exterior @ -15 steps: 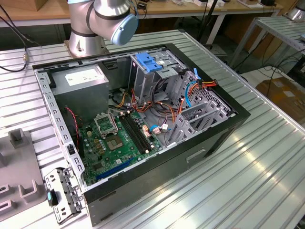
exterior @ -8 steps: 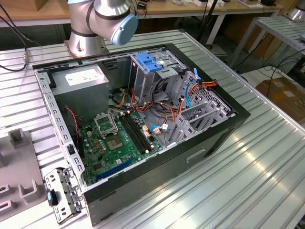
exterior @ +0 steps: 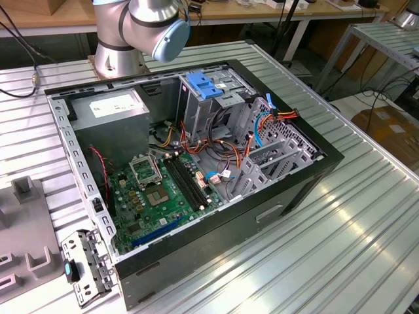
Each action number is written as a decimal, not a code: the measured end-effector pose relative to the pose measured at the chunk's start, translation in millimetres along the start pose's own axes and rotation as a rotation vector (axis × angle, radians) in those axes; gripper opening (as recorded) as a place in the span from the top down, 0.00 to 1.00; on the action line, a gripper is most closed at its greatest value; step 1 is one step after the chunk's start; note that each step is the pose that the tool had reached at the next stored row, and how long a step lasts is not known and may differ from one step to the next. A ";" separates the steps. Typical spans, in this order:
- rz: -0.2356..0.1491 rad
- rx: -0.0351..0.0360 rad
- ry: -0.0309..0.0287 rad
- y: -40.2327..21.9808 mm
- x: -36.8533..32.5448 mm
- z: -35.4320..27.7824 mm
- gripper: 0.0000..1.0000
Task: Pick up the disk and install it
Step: 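Pick up the disk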
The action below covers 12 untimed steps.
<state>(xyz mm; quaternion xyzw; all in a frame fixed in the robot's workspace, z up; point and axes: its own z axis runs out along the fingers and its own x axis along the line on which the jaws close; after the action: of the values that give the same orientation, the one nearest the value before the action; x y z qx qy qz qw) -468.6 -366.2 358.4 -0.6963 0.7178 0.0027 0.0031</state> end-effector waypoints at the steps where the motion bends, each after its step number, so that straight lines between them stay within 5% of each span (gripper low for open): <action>1: 0.000 0.0000 0.0000 0.0 0.0 0.0 0.63; 12: 0.000 0.0000 0.0000 0.0 0.0 -0.5 0.63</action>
<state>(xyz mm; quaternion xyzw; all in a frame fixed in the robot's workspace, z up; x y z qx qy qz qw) -468.6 -366.2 358.9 -0.6962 0.7178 0.0027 0.0031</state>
